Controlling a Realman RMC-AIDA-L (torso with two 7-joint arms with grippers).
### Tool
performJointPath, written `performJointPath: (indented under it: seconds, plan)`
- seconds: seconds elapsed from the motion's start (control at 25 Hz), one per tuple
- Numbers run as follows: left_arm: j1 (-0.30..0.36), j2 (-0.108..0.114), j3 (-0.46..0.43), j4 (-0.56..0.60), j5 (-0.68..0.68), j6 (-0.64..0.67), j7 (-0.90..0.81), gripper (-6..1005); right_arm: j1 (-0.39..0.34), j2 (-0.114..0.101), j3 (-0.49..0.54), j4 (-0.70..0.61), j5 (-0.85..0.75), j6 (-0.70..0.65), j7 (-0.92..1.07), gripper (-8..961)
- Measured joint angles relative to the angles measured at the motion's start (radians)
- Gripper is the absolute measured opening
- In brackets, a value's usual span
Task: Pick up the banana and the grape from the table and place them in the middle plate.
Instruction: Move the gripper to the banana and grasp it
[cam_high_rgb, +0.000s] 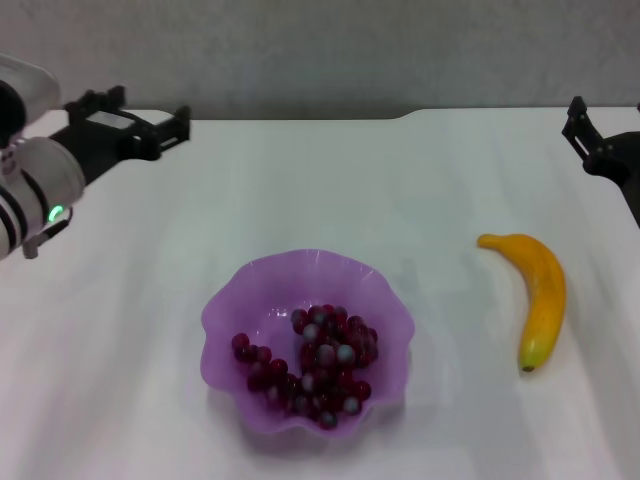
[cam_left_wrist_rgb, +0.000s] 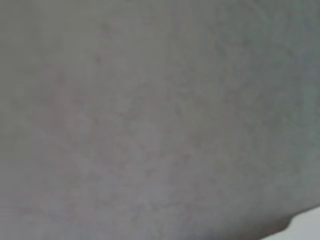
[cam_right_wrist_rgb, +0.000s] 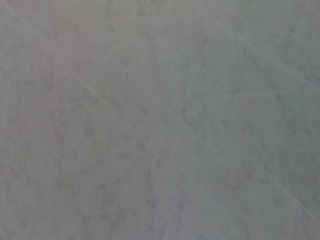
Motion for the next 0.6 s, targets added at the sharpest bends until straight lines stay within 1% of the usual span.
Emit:
performJointPath:
  seconds: [0.16,0.28,0.48,0.56,0.6]
  plan:
    - [-0.038,0.001,-0.021,-0.060,-0.038,0.045,0.035,892,0.000,-0.001,0.000,0.001,0.000,0.000,0.008,887]
    - [-0.050,0.001,-0.026,-0.075,-0.040,0.048,0.040,892,0.000,-0.002,0.000,0.004,-0.001,0.011,0.017,887]
    - [-0.044,-0.001,-0.028,-0.084,-0.043,0.042,0.042,891,0.004,-0.003,0.010,-0.028,0.004,0.090,0.056,887]
    - [-0.038,0.000,-0.028,-0.086,-0.043,0.041,0.042,891,-0.001,-0.003,0.037,-0.057,0.010,0.136,0.058,887]
    - [-0.034,0.000,-0.028,-0.086,-0.043,0.040,0.042,891,-0.004,-0.004,0.060,-0.079,0.010,0.184,0.058,886]
